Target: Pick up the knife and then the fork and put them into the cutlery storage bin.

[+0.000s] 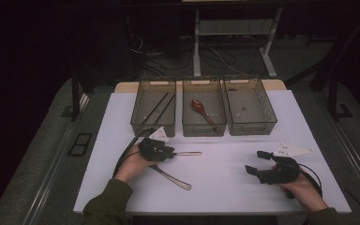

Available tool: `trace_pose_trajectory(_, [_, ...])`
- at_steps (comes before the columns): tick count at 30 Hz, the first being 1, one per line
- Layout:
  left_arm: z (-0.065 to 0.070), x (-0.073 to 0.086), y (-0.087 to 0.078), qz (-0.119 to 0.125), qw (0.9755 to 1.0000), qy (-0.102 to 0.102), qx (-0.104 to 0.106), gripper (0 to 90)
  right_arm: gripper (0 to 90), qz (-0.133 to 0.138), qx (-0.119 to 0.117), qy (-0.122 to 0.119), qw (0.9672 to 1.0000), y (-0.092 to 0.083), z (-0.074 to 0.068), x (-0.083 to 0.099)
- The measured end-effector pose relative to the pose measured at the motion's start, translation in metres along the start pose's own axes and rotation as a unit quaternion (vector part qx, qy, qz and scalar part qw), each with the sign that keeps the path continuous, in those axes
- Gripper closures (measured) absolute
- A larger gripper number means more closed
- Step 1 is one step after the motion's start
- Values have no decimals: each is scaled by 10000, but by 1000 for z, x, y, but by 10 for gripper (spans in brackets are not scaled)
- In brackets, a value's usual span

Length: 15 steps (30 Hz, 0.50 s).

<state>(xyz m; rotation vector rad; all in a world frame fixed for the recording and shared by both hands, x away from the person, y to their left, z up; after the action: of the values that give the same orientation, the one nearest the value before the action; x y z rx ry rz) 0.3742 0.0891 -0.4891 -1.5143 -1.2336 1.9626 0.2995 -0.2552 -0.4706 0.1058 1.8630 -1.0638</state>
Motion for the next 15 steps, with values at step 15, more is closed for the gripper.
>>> trace_pose_trajectory(15, [7,-4,3,23,9981,586,182,825,197,-5,-15,-11,10000,1,0,0])
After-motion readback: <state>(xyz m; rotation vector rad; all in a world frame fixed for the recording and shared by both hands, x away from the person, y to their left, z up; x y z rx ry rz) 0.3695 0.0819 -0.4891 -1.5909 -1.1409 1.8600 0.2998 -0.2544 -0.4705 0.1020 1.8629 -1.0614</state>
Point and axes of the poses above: each handheld gripper's, and its own axes: y roughly forward along the jaws, x roughly out of its underside, z roughly to its right, the point moved 6 cm from there along y, roughly forward along the jaws, and after that the axes turned 6 degrees about -z, right-handed, at the moved point
